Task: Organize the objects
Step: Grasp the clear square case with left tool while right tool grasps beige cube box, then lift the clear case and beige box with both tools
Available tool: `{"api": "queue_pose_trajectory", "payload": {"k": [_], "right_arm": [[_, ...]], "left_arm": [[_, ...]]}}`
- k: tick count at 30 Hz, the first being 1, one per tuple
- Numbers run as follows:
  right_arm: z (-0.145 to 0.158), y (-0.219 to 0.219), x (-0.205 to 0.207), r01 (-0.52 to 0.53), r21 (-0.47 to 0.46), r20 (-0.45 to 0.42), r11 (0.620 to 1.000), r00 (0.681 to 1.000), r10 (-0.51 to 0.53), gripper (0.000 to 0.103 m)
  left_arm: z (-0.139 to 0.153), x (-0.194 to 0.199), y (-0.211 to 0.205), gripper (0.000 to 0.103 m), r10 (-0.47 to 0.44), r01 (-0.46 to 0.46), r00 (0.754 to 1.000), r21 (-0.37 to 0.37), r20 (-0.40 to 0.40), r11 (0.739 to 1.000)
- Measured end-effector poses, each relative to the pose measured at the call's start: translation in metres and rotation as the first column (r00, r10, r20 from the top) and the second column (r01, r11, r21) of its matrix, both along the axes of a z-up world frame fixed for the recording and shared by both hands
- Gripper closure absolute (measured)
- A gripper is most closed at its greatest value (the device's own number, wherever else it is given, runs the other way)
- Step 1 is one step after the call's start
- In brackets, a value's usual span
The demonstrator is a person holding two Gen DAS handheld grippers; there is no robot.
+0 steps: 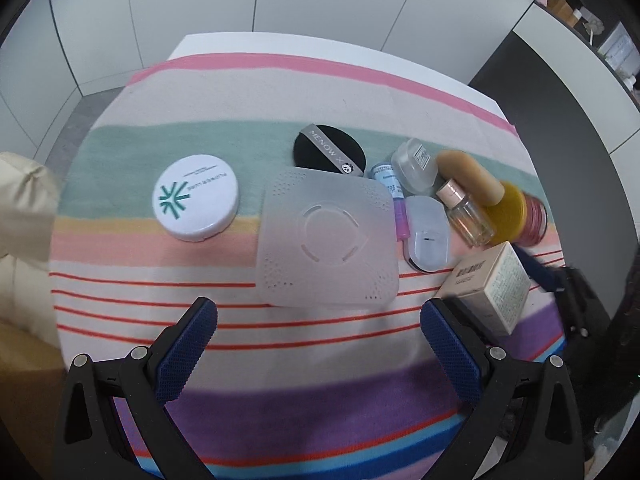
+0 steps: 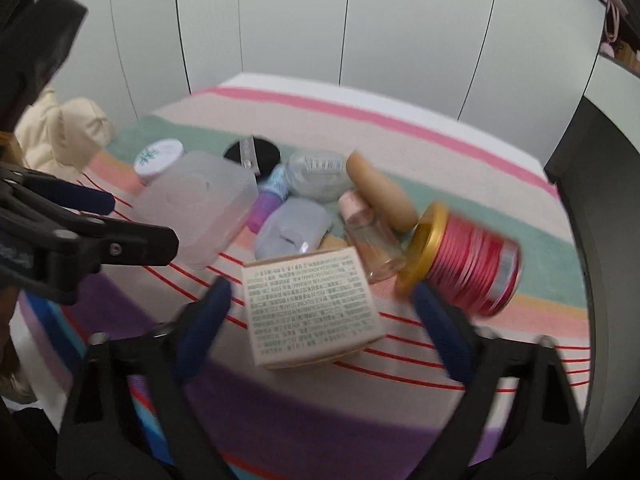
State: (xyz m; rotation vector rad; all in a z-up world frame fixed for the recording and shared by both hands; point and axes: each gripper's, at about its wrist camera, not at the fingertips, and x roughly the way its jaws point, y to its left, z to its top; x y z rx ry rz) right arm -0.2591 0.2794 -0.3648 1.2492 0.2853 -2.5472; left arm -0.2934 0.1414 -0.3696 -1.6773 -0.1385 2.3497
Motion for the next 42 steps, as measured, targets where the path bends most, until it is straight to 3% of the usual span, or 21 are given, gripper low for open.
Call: {"api": "queue_pose_trajectory", "payload": {"k": [1, 2, 9, 10, 11, 12, 22, 28, 33, 42], "right_arm": [[-0.005, 0.001, -0.003, 0.006, -0.016, 0.026, 1.000, 1.000, -0.005, 0.047], [-0.010, 0.005, -0.005, 0.017, -0.041, 0.053, 0.999, 0.998, -0.015, 0.049], [-0.004, 0.043, 0.008, 0.124, -0.143, 0.058, 0.982, 0.991, -0.117, 0.049], [-0.001, 0.047, 0.009, 0.141, -0.147, 0.061, 0.979, 0.989, -0.133, 0.049], [0.000, 0.051, 0.009, 0.156, -0.149, 0.064, 0.977, 0.987, -0.148, 0.049], [0.000, 0.054, 0.009, 0.167, -0.148, 0.067, 0.975, 0.985, -0.158, 0.049], [0.003, 0.048, 0.002, 0.206, -0.136, 0.093, 0.969, 0.976, -0.195, 0.049], [0.017, 0.046, 0.001, 0.225, -0.143, 0.097, 0.964, 0.972, -0.213, 0.049], [0.047, 0.059, 0.007, 0.248, -0.130, 0.080, 0.960, 0.968, -0.239, 0.049], [0.129, 0.061, 0.008, 0.278, -0.127, -0.001, 0.952, 0.960, -0.281, 0.049]], "left_arm": [[-0.002, -0.002, 0.004, 0.001, -0.010, 0.010, 1.000, 0.000, -0.001, 1.000], [-0.005, -0.003, 0.008, 0.001, -0.019, 0.019, 1.000, -0.005, -0.003, 1.000], [-0.020, -0.025, 0.034, 0.003, -0.038, 0.037, 0.999, -0.077, -0.005, 0.996], [-0.021, -0.026, 0.037, 0.007, -0.033, 0.031, 0.999, -0.099, -0.017, 0.995], [-0.020, -0.027, 0.040, 0.021, -0.029, 0.024, 0.999, -0.131, -0.038, 0.991], [-0.019, -0.027, 0.044, 0.020, -0.031, 0.019, 0.998, -0.177, -0.062, 0.984], [-0.014, -0.015, 0.051, 0.021, -0.030, 0.010, 0.994, -0.189, -0.103, 0.982], [0.005, -0.006, 0.045, 0.021, -0.023, 0.001, 0.993, -0.185, -0.117, 0.983], [0.032, 0.002, 0.039, 0.021, -0.004, -0.020, 0.991, -0.181, -0.132, 0.983], [0.110, 0.018, 0.025, 0.021, 0.021, -0.060, 0.975, -0.175, -0.219, 0.983]]}}
